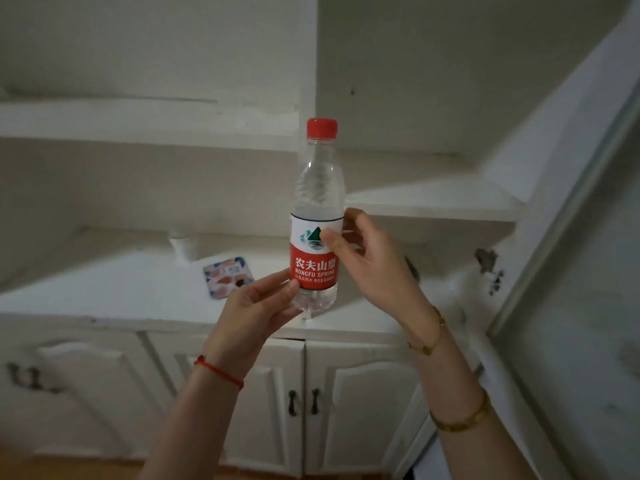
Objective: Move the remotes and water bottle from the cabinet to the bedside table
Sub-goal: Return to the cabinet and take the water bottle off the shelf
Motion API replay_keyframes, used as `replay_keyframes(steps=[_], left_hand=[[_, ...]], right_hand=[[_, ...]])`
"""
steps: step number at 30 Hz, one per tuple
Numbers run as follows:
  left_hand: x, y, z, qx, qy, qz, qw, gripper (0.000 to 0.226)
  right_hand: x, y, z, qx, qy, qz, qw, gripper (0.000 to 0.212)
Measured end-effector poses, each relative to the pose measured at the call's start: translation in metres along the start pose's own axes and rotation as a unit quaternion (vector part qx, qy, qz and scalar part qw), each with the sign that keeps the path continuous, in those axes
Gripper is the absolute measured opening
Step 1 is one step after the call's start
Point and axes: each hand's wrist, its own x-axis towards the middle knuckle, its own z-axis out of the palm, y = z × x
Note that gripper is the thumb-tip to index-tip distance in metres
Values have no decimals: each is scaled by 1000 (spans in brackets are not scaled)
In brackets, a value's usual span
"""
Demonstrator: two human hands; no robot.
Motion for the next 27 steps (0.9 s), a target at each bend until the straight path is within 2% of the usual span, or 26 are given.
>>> replay_keyframes(steps=[6,14,20,27], left_hand=[[-48,-14,-56,-37,100,-10,994,41],[-132,-23,-129,-99,223,-33,969,55],[-201,-23,-173,-161,327,-15,931,48],[-289,-20,-240,-188,444,12,876,57]], right_hand=[[-13,-1,65,70,-91,-5,993,38],[-39,-18,162,136,-222,-12,965,39],[-63,-45,241,164,-320,-31,933,40],[-108,-93,346,206,-419,-50,883,42]])
